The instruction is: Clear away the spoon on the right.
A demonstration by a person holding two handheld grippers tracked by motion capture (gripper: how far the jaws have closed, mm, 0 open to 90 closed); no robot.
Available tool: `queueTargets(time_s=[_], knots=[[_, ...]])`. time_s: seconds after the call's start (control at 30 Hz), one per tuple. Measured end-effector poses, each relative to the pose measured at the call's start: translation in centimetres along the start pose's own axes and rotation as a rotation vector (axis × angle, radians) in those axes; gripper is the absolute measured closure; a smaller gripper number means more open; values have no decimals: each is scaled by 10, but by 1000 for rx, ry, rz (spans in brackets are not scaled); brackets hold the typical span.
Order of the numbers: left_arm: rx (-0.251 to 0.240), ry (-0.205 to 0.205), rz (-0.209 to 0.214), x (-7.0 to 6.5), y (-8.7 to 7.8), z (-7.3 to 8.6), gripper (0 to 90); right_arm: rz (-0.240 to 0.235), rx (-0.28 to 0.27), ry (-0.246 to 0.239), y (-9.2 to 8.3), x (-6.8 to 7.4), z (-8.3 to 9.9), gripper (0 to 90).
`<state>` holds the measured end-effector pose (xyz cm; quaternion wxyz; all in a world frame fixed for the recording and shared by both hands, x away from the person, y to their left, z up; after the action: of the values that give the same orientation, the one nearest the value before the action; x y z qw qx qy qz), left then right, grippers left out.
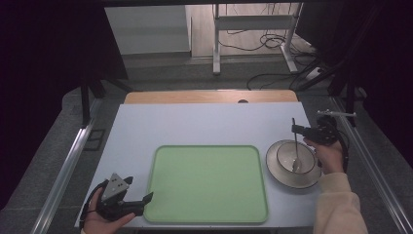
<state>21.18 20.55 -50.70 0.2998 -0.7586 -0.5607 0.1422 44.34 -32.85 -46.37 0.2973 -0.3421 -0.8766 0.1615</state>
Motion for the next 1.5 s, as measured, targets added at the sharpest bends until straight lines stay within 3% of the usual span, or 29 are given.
queueTargets(time_s=[0.4, 0.63, 0.9, 1.5], knots=[[-2, -1, 0, 0, 0, 0, 150, -34, -80, -6, -26, 8, -10, 895], [-3, -1, 0, 1, 0, 0, 150, -59, -136, -28, -40, 23, -21, 895], [-2, -3, -1, 1, 1, 0, 150, -95, -154, -28, -42, 35, -28, 895], [-3, -4, 0, 1, 0, 1, 150, -114, -143, -96, -39, 67, -36, 894]])
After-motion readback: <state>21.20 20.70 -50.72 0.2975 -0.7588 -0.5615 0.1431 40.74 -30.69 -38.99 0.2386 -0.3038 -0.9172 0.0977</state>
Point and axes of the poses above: each handheld gripper's, and its own axes: y roughly forward along the jaws, z roughly out of its underside, x roughly to its left, the point moved 5 cm from there along y, roughly forward along the jaws, and after that the axes turned 14 degrees about -z, right-handed, at the moved point
